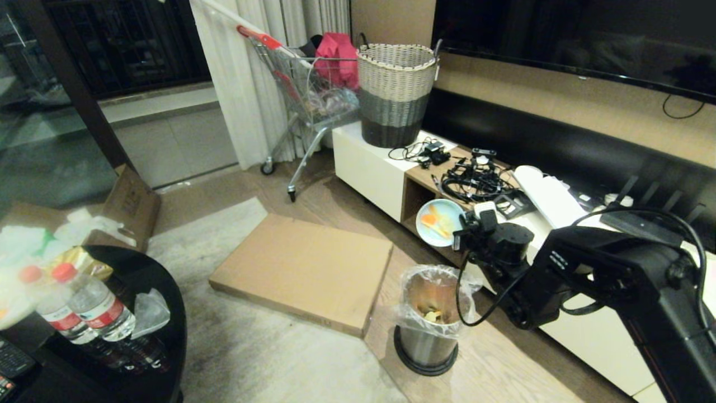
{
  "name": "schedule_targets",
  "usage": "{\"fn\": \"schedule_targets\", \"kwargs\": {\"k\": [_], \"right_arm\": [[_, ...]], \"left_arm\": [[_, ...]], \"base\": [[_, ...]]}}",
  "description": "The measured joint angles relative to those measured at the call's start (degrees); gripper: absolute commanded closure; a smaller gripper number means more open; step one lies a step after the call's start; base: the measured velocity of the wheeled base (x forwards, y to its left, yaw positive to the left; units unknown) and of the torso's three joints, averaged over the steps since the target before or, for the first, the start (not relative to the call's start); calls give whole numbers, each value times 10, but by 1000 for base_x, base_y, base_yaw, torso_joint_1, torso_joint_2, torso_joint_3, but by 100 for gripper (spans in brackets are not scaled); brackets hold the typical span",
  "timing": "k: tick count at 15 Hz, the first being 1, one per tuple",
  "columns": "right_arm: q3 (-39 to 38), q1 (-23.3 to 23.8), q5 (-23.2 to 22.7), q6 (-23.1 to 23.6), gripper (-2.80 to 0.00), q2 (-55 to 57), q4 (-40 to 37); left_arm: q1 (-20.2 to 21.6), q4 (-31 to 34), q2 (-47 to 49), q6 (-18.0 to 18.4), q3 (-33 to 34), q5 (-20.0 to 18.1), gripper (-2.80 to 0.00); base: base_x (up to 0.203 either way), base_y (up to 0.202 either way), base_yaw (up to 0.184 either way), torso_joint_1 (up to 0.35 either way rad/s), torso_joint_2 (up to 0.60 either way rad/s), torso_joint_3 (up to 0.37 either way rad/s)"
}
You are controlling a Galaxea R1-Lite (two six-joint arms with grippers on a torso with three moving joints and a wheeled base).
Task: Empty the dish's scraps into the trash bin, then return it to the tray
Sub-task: Pour the leftover food from the bowl into the trash can
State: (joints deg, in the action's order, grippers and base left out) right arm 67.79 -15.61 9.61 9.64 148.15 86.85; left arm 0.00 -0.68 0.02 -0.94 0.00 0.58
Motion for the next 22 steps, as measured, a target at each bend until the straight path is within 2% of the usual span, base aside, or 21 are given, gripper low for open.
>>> {"fn": "schedule_targets", "kwargs": {"k": [4,9,14,15,19,22], "right_arm": [[25,4,-21,0,0,19,4],[43,10,-25,-4,0,34,4],[63,13,-37,-65,0,43,4],[64,15,-60,-67,0,44,4],[72,30,-208,-67,0,45,4],[75,44,-289,-40,0,45,4]], "left_arm": [[0,0,0,0,0,0,0],[0,0,0,0,0,0,0],[0,0,0,0,0,0,0],[0,0,0,0,0,0,0],[0,0,0,0,0,0,0],[0,0,0,0,0,0,0]], "base": [[0,0,0,0,0,0],[0,0,0,0,0,0],[0,0,0,0,0,0],[0,0,0,0,0,0],[0,0,0,0,0,0],[0,0,0,0,0,0]]}}
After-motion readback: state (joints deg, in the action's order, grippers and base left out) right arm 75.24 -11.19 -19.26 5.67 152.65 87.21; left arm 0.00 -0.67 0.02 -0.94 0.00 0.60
